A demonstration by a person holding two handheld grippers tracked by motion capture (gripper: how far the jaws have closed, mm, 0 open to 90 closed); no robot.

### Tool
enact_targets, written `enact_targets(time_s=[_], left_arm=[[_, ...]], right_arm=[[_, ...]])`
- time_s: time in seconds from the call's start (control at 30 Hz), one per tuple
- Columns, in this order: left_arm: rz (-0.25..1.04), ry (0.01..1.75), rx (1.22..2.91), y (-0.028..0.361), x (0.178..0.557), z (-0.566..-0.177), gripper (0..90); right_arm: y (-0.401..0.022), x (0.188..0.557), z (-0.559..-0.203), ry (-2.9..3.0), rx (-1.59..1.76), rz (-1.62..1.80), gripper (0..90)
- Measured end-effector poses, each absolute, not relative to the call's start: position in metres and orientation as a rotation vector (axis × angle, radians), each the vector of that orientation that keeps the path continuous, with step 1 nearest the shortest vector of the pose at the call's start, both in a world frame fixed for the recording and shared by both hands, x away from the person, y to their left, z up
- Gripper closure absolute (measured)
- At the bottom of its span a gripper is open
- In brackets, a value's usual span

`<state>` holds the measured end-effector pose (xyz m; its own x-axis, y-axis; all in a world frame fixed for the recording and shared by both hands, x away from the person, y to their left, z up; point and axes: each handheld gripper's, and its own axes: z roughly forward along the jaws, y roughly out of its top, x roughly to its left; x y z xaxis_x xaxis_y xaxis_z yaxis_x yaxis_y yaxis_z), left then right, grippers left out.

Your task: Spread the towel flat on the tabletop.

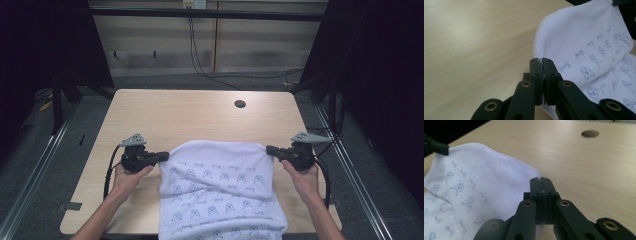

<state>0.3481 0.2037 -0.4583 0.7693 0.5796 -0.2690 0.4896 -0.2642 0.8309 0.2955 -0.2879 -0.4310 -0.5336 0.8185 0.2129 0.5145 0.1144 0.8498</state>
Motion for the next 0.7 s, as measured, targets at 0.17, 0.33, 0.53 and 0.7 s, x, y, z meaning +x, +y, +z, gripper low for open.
enact_targets(time_s=[0.17,0.33,0.53,0.7], left_arm=[[0.162,0.776,1.871,0.2,0.35,-0.434,87.7],[0.243,0.739,1.813,0.197,0.36,-0.393,87.8],[0.323,0.72,1.788,0.188,0.389,-0.358,87.9],[0.362,0.767,1.781,0.177,0.426,-0.353,82.3]], right_arm=[[-0.293,0.301,-0.396,2.031,1.243,1.417,89.7],[-0.296,0.315,-0.364,1.97,1.198,1.432,89.8],[-0.3,0.343,-0.331,1.892,1.172,1.445,89.8],[-0.301,0.385,-0.326,1.88,1.238,1.351,89.7]])
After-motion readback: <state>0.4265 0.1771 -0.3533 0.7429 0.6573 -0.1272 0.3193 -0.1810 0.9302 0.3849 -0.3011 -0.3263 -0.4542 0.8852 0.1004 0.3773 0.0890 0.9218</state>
